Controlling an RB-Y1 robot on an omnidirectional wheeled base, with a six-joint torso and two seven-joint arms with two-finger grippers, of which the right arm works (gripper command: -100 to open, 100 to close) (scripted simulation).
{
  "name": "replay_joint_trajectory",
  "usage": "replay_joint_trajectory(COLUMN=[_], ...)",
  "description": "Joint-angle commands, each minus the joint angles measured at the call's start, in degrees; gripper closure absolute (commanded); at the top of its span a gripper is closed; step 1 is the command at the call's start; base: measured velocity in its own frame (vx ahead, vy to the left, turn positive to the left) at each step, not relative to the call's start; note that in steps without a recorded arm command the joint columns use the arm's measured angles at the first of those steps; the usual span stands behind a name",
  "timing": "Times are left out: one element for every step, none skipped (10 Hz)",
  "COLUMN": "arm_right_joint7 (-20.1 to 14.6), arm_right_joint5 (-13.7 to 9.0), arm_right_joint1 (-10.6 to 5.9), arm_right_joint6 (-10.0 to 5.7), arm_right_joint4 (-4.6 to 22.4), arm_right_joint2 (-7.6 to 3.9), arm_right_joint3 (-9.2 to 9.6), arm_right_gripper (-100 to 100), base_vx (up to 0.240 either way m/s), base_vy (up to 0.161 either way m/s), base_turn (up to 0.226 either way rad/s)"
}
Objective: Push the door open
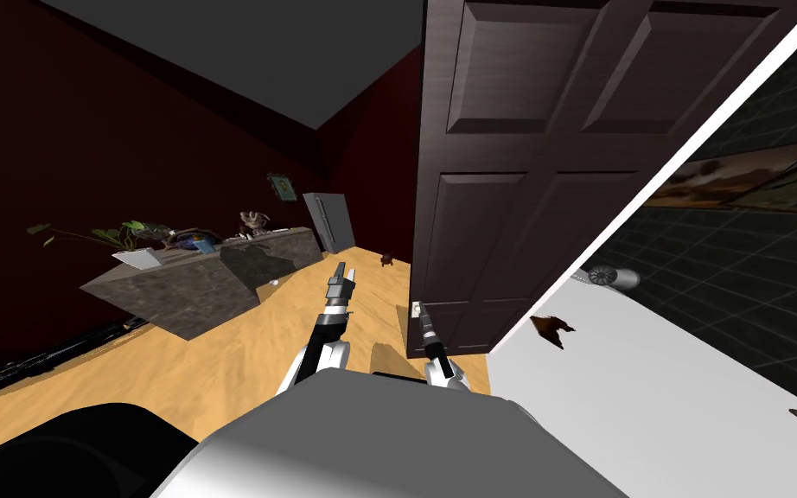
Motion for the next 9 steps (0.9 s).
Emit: replay_joint_trajectory(arm_right_joint7=[0.00,0.00,0.00,0.00,0.00,0.00,0.00,0.31,0.31], arm_right_joint5=[0.00,0.00,0.00,0.00,0.00,0.00,0.00,-0.59,-0.59], arm_right_joint1=[0.00,0.00,0.00,0.00,0.00,0.00,0.00,0.04,0.04], arm_right_joint6=[0.00,0.00,0.00,0.00,0.00,0.00,0.00,0.09,0.09], arm_right_joint4=[0.00,0.00,0.00,0.00,0.00,0.00,0.00,0.16,0.16], arm_right_joint2=[0.00,0.00,0.00,0.00,0.00,0.00,0.00,-1.24,-1.24], arm_right_joint3=[0.00,0.00,0.00,0.00,0.00,0.00,0.00,-1.17,-1.17], arm_right_gripper=[-100,100,100,100,100,100,100,100,100], base_vx=[0.101,-0.023,-0.037,-0.026,-0.017,-0.011,0.000,0.093,0.116], base_vy=[0.037,-0.004,-0.015,-0.012,-0.005,0.000,0.000,0.103,0.116], base_turn=[-0.007,0.000,0.013,0.008,-0.001,-0.003,0.000,-0.060,-0.066])
